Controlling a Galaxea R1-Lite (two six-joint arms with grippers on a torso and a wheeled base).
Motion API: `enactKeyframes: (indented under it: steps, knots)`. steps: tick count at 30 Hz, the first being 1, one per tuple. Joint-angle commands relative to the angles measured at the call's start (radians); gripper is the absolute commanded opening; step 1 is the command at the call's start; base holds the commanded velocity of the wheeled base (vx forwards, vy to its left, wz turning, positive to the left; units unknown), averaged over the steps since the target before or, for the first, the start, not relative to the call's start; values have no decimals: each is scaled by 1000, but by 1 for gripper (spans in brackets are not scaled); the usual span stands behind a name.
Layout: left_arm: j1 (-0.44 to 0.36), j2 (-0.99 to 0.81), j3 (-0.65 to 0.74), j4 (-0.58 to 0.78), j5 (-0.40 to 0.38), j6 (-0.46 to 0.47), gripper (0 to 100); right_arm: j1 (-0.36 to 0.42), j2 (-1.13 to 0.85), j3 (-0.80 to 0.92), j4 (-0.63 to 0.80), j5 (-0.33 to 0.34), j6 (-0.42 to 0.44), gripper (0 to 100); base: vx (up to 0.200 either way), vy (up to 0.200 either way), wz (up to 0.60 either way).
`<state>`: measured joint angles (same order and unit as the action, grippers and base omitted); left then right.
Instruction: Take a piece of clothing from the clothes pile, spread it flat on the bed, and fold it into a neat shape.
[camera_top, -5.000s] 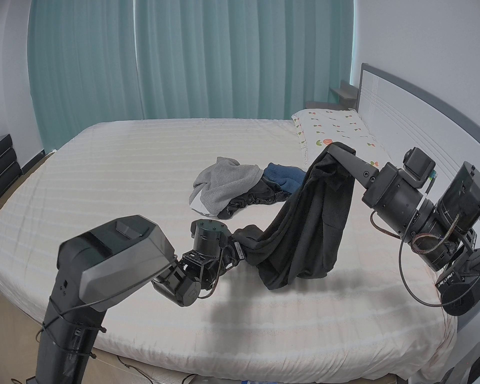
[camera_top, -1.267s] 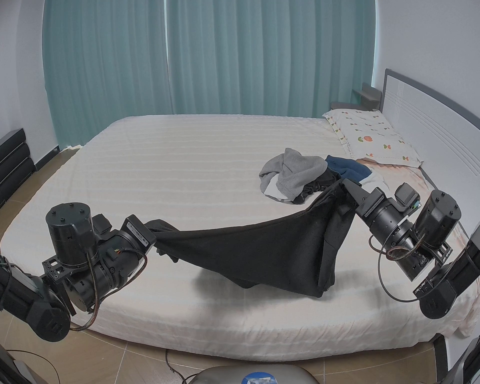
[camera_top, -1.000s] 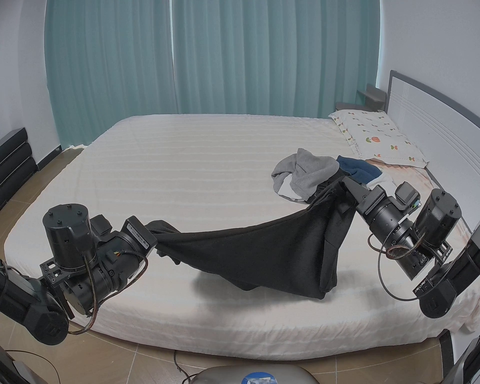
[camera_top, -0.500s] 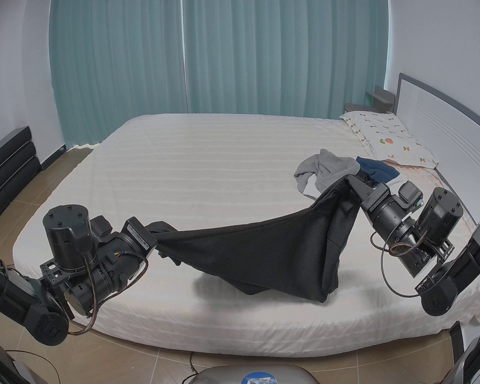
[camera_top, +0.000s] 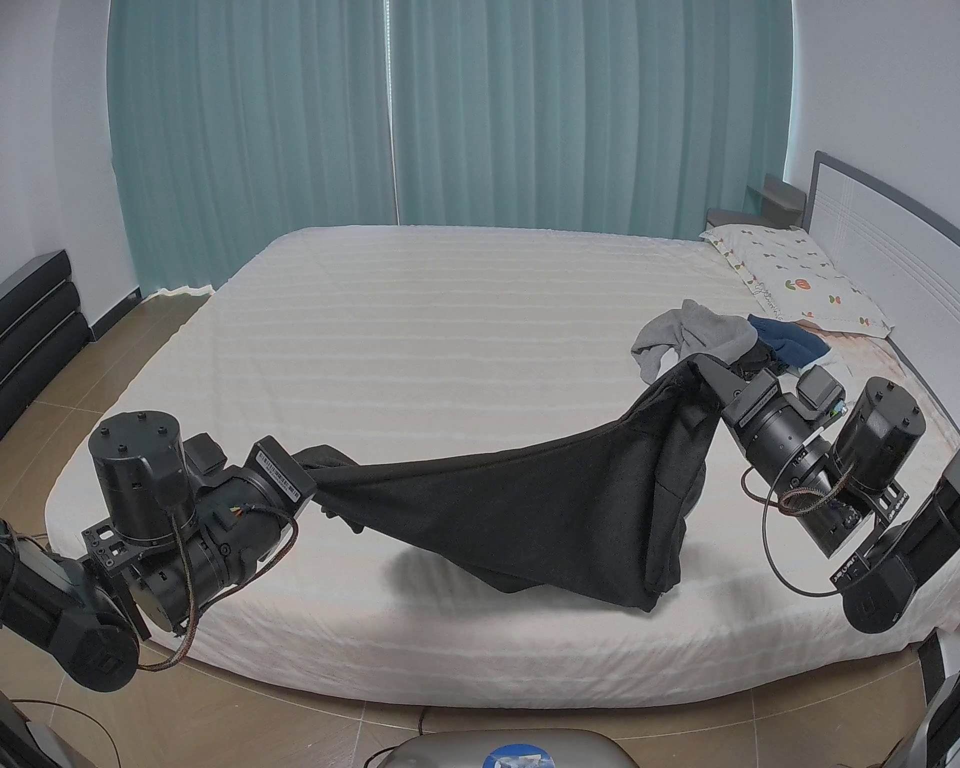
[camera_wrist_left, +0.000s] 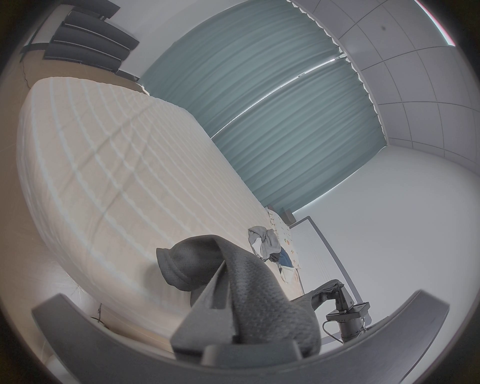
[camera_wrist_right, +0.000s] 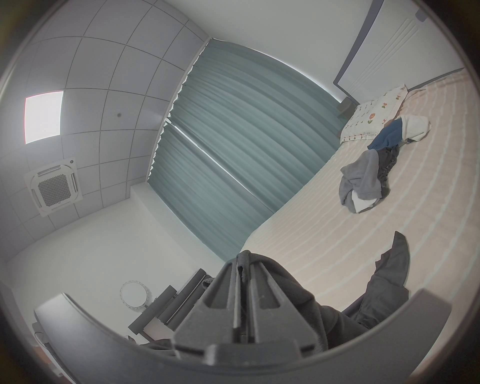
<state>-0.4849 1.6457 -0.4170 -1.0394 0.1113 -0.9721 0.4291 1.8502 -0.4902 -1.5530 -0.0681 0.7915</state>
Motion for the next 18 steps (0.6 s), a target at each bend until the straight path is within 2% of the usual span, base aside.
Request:
enactKeyframes:
  steps: [1, 7, 13, 18]
  knots:
    - [-1, 3, 0, -1, -1, 0, 0, 2, -2, 2, -15, -1, -1, 0, 0, 0, 0]
    - [-9, 3, 0, -2, 1, -2, 0, 0, -3, 12, -15, -7, -9, 0, 0, 0, 0]
    - [-17, -11, 0, -1, 1, 0, 0, 5, -28, 25, -13, -4, -17, 0, -200, 0, 0]
    - [-24, -9, -2, -1, 2, 0, 0, 14, -83, 41, -15, -7, -58, 0, -200, 0, 0]
